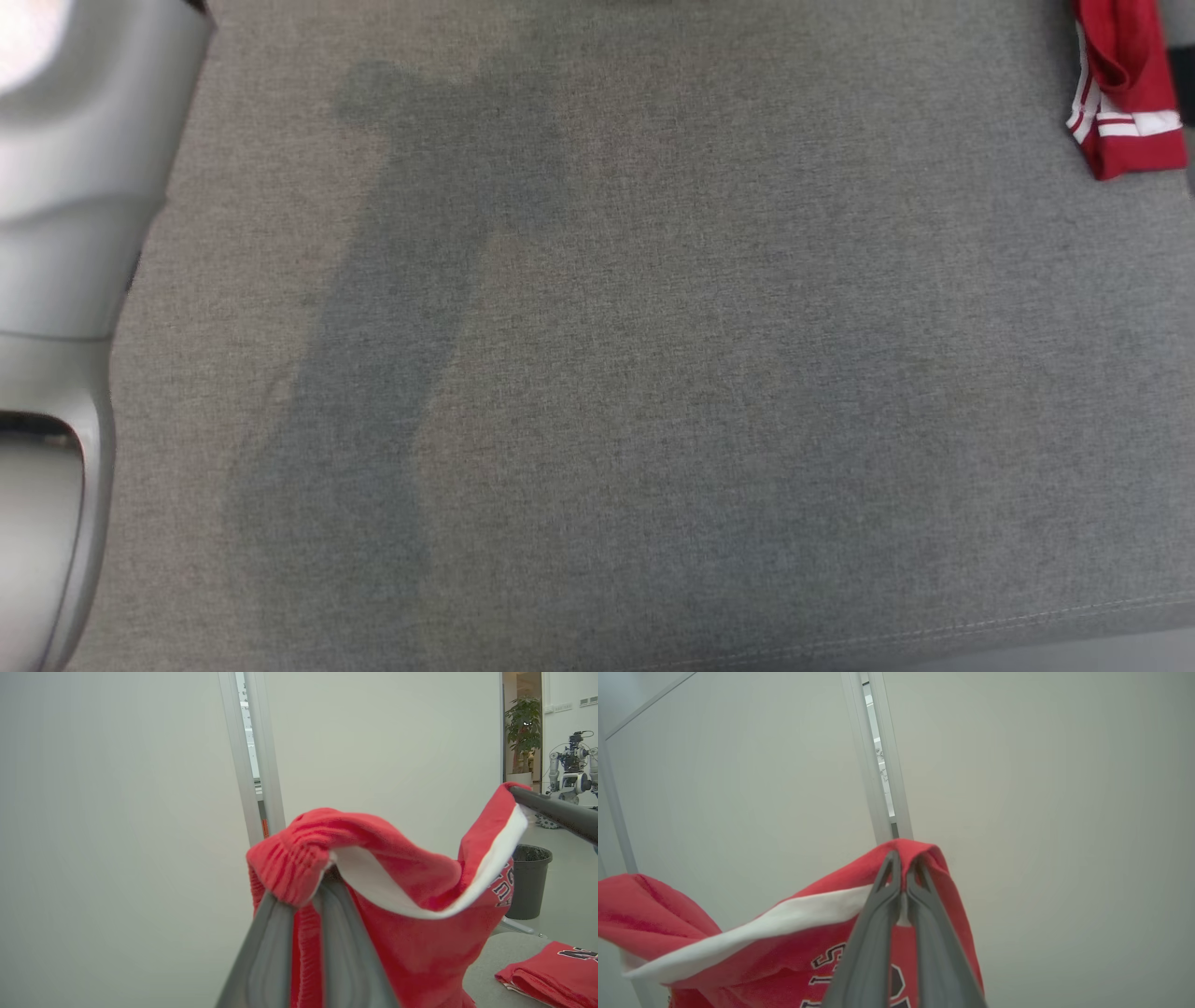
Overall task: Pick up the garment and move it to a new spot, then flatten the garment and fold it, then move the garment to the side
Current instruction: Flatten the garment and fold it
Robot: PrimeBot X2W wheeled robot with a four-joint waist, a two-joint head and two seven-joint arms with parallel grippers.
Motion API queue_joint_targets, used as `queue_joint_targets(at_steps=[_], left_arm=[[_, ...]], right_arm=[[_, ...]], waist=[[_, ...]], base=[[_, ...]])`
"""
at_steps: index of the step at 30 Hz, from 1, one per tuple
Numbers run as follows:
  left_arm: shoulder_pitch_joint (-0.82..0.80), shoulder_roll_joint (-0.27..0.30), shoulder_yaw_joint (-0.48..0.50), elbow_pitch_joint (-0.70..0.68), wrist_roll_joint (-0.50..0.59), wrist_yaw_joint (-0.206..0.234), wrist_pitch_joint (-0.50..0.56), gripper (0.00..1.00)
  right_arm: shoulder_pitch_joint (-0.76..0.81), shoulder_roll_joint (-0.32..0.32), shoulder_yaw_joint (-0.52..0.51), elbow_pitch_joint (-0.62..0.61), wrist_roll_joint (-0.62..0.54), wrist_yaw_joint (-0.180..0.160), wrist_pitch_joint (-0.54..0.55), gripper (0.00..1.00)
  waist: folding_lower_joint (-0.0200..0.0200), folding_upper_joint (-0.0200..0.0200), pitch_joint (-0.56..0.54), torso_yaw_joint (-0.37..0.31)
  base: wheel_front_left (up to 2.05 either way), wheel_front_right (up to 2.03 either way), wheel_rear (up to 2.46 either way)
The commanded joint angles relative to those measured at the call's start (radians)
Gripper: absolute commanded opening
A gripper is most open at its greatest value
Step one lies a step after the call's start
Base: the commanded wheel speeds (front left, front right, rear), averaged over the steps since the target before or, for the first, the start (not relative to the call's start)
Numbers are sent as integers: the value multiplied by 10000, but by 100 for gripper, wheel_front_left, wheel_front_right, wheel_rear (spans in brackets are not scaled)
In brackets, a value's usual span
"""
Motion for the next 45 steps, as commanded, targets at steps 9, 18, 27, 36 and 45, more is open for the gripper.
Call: queue_joint_targets(at_steps=[9,18,27,36,45], left_arm=[[-1130,-329,-548,1787,-486,-11,-617,0],[2385,-199,-158,1053,-700,51,-680,0],[7604,-417,726,-1079,39,428,-679,0],[11034,-363,312,-2121,339,417,-682,0],[12994,72,-222,-3619,397,644,-423,0]], right_arm=[[-1106,-250,1074,1266,843,-2,-120,0],[1969,-809,1657,-29,1305,-2,-112,0],[6390,-1574,1398,-2052,1350,-2,-115,0],[10038,-1966,848,-3513,1345,-2,-117,0],[13359,-2084,-504,-4977,1143,-7,-116,0]], waist=[[-1,0,864,-153],[-1,0,531,-151],[-1,0,-539,34],[-1,0,-1545,154],[-1,0,-2310,203]], base=[[0,0,0],[0,0,0],[0,0,0],[0,0,0],[0,0,0]])
